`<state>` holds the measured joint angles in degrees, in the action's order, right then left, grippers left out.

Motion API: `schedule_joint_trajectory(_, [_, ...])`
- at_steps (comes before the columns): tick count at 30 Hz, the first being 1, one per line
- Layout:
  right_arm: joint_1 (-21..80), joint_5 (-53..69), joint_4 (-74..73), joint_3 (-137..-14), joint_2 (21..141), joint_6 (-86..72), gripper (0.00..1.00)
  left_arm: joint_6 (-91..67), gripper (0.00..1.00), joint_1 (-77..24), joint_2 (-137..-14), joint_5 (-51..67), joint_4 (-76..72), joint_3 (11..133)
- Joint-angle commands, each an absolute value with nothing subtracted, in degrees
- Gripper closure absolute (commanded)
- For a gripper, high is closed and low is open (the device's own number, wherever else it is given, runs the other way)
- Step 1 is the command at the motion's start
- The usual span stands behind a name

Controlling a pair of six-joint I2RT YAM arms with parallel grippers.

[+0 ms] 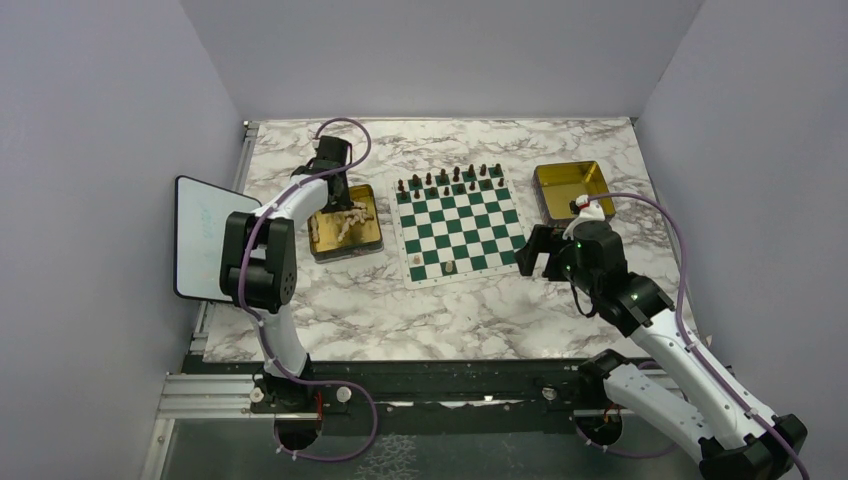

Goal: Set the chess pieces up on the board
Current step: Pick up the chess piece from the storage box.

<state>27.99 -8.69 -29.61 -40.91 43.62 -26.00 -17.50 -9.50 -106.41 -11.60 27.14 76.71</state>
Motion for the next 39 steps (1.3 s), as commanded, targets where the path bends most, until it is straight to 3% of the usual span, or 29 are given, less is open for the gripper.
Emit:
schedule_joint_trajectory(1, [27.6, -8.6, -28.2, -40.4, 43.4, -25.6, 0.01, -16.9, 0.74, -9.3, -108.0, -9.9, 26.5, 77.6])
schedule_joint_trajectory(25, [27.6, -9.0, -28.3, -40.3, 42.8, -25.4, 0.01, -15.3, 0.69, -9.2, -109.7, -13.2, 27.2, 77.6])
schedule_joint_trajectory(39, [27.6, -8.8, -28.4, -40.4, 42.6, -25.3, 0.01, -15.1, 0.79, -9.2, -111.0, -12.3, 27.5, 78.1])
